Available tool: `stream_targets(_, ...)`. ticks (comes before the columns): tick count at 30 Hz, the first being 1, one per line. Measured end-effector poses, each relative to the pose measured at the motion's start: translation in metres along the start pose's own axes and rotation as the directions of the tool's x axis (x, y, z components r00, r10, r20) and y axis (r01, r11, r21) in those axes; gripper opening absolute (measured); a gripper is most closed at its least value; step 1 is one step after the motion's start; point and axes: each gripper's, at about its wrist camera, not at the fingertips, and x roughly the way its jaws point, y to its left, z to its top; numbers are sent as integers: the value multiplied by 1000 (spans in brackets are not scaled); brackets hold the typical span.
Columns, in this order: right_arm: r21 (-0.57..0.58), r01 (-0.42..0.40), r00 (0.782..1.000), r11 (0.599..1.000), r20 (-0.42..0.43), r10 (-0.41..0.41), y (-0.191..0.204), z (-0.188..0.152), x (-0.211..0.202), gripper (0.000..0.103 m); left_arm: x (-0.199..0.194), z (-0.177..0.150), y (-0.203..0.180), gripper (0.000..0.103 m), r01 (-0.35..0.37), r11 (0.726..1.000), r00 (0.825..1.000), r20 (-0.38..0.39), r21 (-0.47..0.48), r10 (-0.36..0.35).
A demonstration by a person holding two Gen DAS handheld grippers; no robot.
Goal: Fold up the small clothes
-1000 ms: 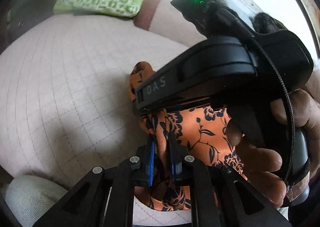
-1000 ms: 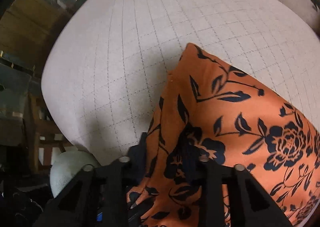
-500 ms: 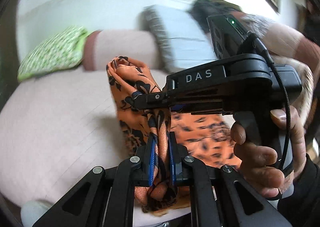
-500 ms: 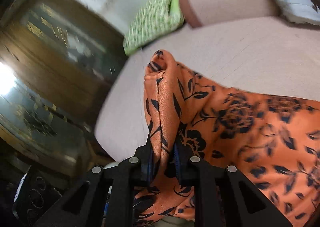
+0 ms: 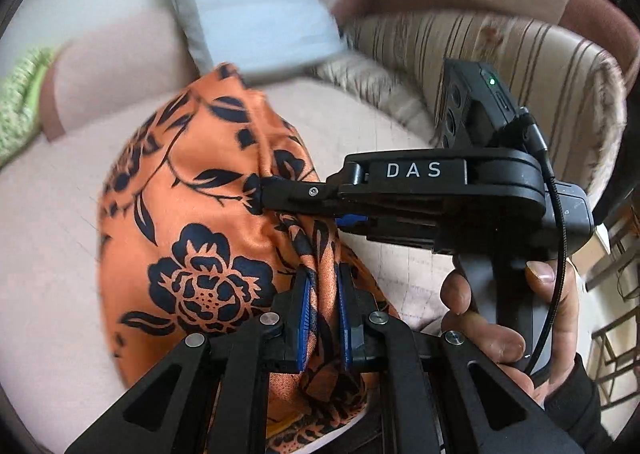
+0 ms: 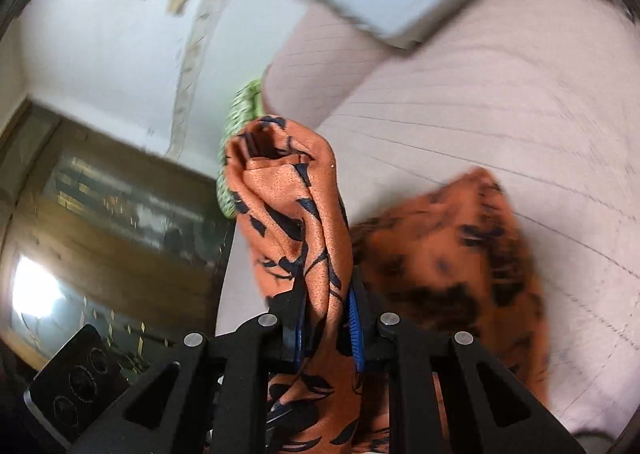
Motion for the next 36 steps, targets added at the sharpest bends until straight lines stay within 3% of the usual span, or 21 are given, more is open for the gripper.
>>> stream_targets(5, 87, 142, 989, 986, -50, -138, -32, 10, 6, 17, 52, 0, 9, 11, 23, 998, 996, -80, -51, -27)
stream_targets(9, 98, 160, 986, 982, -68, -154, -36, 13, 11, 18, 70, 6, 13, 14, 22, 997, 996, -82, -71, -28)
stream_targets(15, 76, 186, 982, 980, -50, -182, -35, 9, -2, 25, 26, -6, 36, 25, 112, 986, 992, -47, -122, -118)
stream_targets(19, 38, 252, 968, 967, -12, -252, -23, 10, -3, 29, -9, -19, 56, 28, 105, 984, 994, 3, -146, -106)
stream_targets(26, -31, 399, 905, 916, 171, -389, 7, -1, -30, 35, -54, -49, 110, 33, 66, 948, 998, 34, -310, -59)
stream_targets(28, -68, 399, 899, 914, 226, -376, 17, -15, -42, 41, -61, -56, 121, 33, 55, 940, 998, 43, -338, -43)
stream_targets(30, -95, 370, 903, 924, 271, -334, 25, -30, -55, 58, -71, -64, 131, 35, 31, 937, 998, 54, -348, -13)
stream_targets(33, -115, 323, 915, 939, 290, -280, 29, -50, -70, 60, -82, -75, 143, 39, 6, 930, 998, 62, -367, 18)
stream_targets(36, -103, 282, 932, 954, 266, -246, 26, -62, -74, 60, -84, -89, 157, 39, 11, 904, 999, 51, -427, 12)
